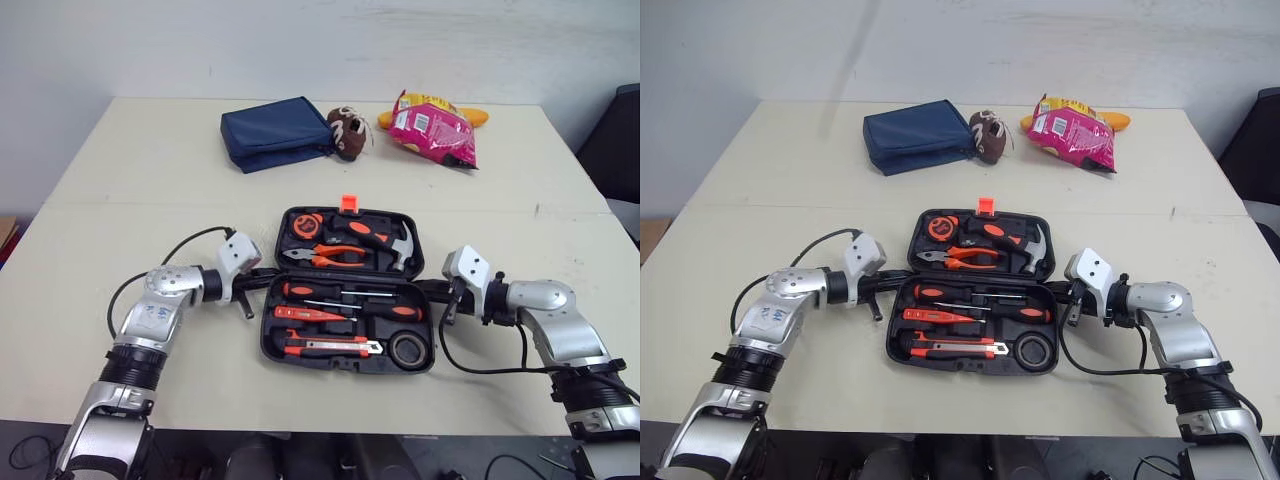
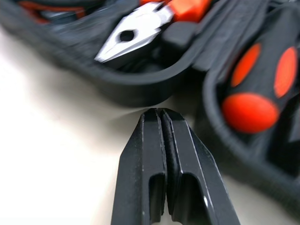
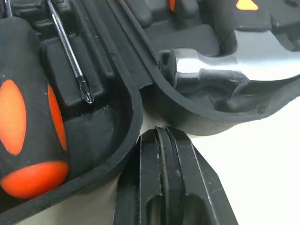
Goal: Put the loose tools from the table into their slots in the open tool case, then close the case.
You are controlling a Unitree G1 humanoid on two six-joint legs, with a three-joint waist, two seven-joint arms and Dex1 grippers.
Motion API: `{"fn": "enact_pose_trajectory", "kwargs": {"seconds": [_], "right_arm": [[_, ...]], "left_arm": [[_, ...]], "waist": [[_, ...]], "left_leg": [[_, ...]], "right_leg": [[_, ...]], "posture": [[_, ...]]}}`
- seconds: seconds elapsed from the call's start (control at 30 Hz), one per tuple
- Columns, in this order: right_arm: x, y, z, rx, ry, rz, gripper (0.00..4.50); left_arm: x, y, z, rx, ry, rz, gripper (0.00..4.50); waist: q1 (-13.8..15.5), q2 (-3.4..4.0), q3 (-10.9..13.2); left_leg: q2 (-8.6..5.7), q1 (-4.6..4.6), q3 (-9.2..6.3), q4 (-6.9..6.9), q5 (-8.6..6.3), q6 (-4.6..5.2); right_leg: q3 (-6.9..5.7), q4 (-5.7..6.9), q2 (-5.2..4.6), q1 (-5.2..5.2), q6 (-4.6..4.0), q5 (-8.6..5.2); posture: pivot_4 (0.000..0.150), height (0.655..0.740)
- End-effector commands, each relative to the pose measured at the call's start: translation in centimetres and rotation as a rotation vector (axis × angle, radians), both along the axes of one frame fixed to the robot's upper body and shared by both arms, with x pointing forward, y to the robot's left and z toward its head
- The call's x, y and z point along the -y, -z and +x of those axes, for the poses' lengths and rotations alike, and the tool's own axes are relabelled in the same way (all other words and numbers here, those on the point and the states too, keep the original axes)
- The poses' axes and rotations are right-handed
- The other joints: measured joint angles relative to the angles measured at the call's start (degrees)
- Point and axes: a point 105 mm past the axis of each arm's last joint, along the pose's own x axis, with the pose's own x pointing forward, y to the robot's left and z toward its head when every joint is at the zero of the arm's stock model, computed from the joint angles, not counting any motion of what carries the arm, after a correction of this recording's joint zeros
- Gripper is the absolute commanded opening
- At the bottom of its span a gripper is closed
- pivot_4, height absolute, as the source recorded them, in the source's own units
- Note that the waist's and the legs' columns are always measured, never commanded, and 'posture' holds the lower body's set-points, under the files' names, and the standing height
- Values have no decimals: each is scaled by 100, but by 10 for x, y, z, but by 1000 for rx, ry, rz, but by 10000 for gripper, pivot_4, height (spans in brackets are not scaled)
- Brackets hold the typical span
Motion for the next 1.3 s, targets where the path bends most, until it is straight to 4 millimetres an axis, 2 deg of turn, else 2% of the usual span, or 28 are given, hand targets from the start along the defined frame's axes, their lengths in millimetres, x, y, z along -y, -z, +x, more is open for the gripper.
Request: {"fn": "enact_pose_trajectory", "kwargs": {"seconds": [0.03,0.1,0.13,0.17,0.2,0.23,0.27,0.33,0.4,0.53,0.7,0.93,1.27,1.3], "right_arm": [[34,-12,-7,-16,89,-76,19194],[41,-22,-10,-34,135,-37,29780],[43,-28,-10,-43,161,-7,33029],[45,-36,-11,-97,208,48,38726],[45,-51,-7,-158,298,166,42817],[42,-62,-7,-233,345,251,45000],[39,-67,-9,-310,370,268,45000],[38,-65,-14,-394,409,196,45000],[30,-70,-14,-427,402,237,45000],[22,-70,-2,-524,491,221,45000],[17,-69,20,-536,557,223,45000],[15,-59,36,-554,614,183,45000],[18,-52,40,-583,661,147,45000],[16,-50,40,-593,660,145,42569]], "left_arm": [[-28,-27,-8,74,-13,-42,17758],[-32,-36,-13,77,1,-65,27388],[-34,-41,-15,76,8,-73,30217],[-34,-49,-17,74,5,-95,35673],[-32,-60,-17,69,2,-126,39101],[-33,-67,-14,50,-38,-141,43755],[-35,-70,-8,4,-112,-139,44657],[-33,-73,1,-97,-233,-151,44657],[-16,-85,2,-134,-199,-238,44657],[5,-79,10,-295,-251,-231,44657],[23,-78,25,-342,-282,-256,44657],[35,-59,38,-389,-310,-187,44657],[39,-50,35,-432,-313,-110,44657],[40,-49,36,-435,-313,-108,44893]], "waist": [[33,3,2],[76,3,2],[104,3,2],[130,3,2],[151,4,3],[157,5,4],[162,7,6],[175,9,7],[189,1,2],[164,5,4],[152,7,5],[152,7,6],[150,7,5],[150,7,5]], "left_leg": [[0,-3,-1,-2,-2,-1],[0,-6,-4,-4,-4,-1],[0,-10,-5,-4,-5,1],[-1,-13,-5,-4,-7,4],[-1,-16,-4,-2,-9,5],[-1,-23,-5,1,-9,6],[-1,-27,-5,4,-9,7],[-7,-37,-10,6,-8,9],[-11,-70,-31,4,-1,12],[-13,-99,-21,6,5,8],[-10,-107,-3,9,12,-1],[-9,-110,7,6,14,-6],[-8,-108,10,16,17,-11],[-9,-107,10,18,17,-11]], "right_leg": [[-1,-3,-2,-2,-4,-3],[-6,-18,-4,0,-7,-6],[-6,-22,-5,-1,-7,-6],[-7,-27,-7,-1,-7,-6],[-7,-30,-8,-1,-7,-6],[-7,-31,-9,-4,-7,-5],[-6,-29,-12,-8,-6,-4],[-6,-16,-16,-24,-6,0],[-9,-8,-9,-56,-7,0],[-3,-1,-8,-85,-6,0],[1,6,-6,-106,-6,-1],[4,7,-5,-115,-10,-3],[5,20,-6,-114,-10,-3],[6,22,-7,-113,-10,-3]], "posture": [[1500,7400],[1500,7400],[1500,7400],[1500,7400],[1500,7400],[1500,7400],[1500,7400],[1500,7400],[1500,7400],[1500,7400],[1500,7400],[1500,7400],[1500,7400],[1500,7400]]}}
